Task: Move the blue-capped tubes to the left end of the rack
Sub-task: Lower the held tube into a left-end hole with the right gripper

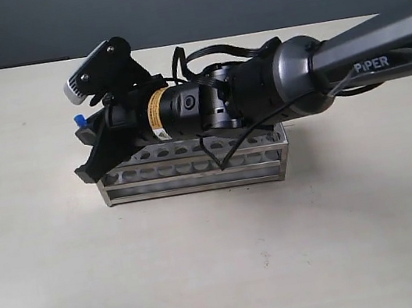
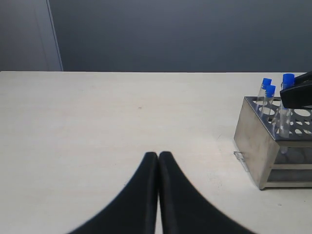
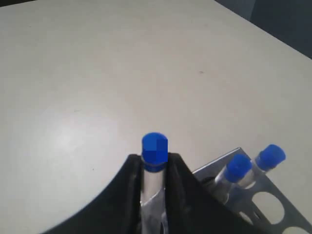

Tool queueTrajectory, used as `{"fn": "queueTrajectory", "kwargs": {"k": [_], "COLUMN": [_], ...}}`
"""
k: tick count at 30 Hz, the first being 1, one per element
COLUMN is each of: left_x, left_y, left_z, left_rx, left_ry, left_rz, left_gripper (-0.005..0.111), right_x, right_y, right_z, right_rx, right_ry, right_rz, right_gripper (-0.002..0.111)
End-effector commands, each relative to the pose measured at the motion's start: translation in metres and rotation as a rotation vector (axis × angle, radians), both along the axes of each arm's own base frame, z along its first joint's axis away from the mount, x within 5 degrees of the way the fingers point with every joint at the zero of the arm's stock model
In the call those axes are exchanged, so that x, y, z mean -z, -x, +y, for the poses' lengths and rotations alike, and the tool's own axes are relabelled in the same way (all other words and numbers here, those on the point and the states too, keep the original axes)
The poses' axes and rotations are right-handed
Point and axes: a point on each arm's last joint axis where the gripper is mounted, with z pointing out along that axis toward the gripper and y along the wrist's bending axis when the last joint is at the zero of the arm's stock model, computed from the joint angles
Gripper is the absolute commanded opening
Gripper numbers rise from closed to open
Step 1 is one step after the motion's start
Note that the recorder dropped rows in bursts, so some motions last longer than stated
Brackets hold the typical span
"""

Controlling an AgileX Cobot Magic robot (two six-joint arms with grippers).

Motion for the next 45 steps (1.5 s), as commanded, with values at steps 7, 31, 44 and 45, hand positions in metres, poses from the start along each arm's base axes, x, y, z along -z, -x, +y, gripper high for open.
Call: {"fn": "queueTrajectory", "kwargs": {"k": [7, 31, 44, 45], "left_x": [-0.002, -0.002, -0.002, -0.002], "left_y": [0.0, 0.0, 0.0, 0.0], "left_z": [-0.001, -0.001, -0.001, -0.001], "left_rx": [0.009, 0.01, 0.01, 0.01], "left_ry": [0.001, 0.001, 0.001, 0.001], "left_rz": [-0.011, -0.014, -0.014, -0.014], "left_gripper": [0.001, 0.001, 0.001, 0.001], "right_x": [0.024, 0.038, 0.019, 0.02], "right_y": [-0.004, 0.01, 0.011, 0.01], "right_z": [0.005, -0.022, -0.029, -0.03], "right_rx": [0.012, 0.034, 0.07, 0.073], "right_ry": [-0.049, 0.041, 0.067, 0.079], "right_rz": [0.052, 0.013, -0.001, 0.001], "right_gripper": [-0.001, -0.001, -0.001, -0.001]}}
